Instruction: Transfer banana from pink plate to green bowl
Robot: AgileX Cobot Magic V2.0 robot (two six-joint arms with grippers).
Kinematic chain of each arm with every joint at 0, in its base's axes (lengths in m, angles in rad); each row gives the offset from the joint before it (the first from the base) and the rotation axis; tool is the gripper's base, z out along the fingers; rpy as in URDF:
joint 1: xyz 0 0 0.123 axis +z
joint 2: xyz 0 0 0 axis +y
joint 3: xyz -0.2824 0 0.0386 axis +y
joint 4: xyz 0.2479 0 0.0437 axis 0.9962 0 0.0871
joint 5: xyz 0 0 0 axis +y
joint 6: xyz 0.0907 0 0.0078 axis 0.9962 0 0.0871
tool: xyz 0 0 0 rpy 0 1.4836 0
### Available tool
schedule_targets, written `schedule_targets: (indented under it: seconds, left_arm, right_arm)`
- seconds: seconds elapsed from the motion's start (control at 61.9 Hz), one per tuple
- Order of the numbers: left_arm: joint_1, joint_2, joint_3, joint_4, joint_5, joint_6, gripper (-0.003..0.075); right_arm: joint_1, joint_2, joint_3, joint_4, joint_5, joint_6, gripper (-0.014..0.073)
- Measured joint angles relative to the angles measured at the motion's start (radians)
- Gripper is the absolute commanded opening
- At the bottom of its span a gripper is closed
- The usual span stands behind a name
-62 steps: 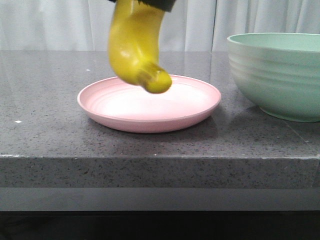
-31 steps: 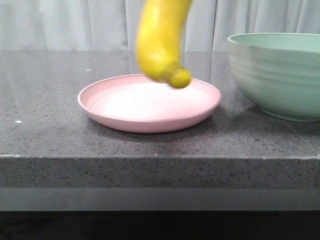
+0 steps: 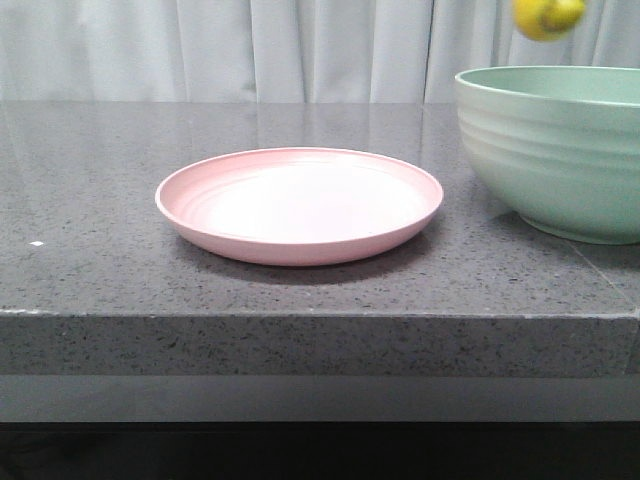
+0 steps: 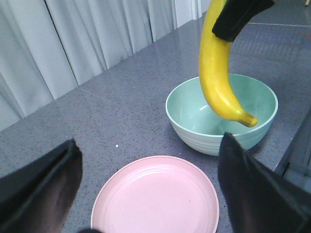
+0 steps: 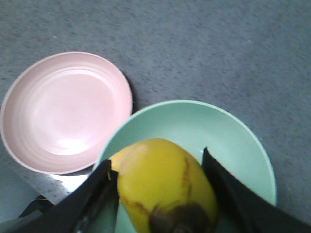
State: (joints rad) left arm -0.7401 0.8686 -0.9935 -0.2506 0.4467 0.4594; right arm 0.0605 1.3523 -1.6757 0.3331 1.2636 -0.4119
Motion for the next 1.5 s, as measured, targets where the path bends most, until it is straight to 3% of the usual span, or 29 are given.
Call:
schedule_targets:
  seconds: [0.178,0.501,0.565,0.695,1.018,1.292,1.502]
  left_arm:
    - [0.0,0.0,0.0,0.0,0.002,0.0,0.0564]
    - [0.0,0.0,0.0,0.0,0.002,0.0,0.0564]
    - [0.0,0.0,0.0,0.0,0.002,0.0,0.0564]
    - [0.0,0.0,0.0,0.0,0.002,0.0,0.0564]
    - [0.0,0.0,0.0,0.0,0.002,0.0,0.0564]
    - [0.0,0.0,0.0,0.0,0.002,0.0,0.0564]
    - [0.0,0.0,0.0,0.0,0.002,0.0,0.0564]
  right_arm:
    - [-0.045,0.027,0.0,-0.077,0.0,0.035,0.0286]
    - [-0.056,0.143,0.0,-0.085,0.0,0.042,0.0292]
    - [-0.056,0.17,0.0,-0.087,0.0,0.042,0.0341]
    - [-0.056,0.219,0.0,-0.087,-0.002,0.044,0.0524]
    - [-0.056,0.227,0.0,-0.066,-0.008,0.048,0.0536]
    - [-0.056,0.102,0.029,0.005,-0.008,0.048,0.0536]
    - [-0.013,-0.134,0.254,0.009,-0.155,0.042,0.0536]
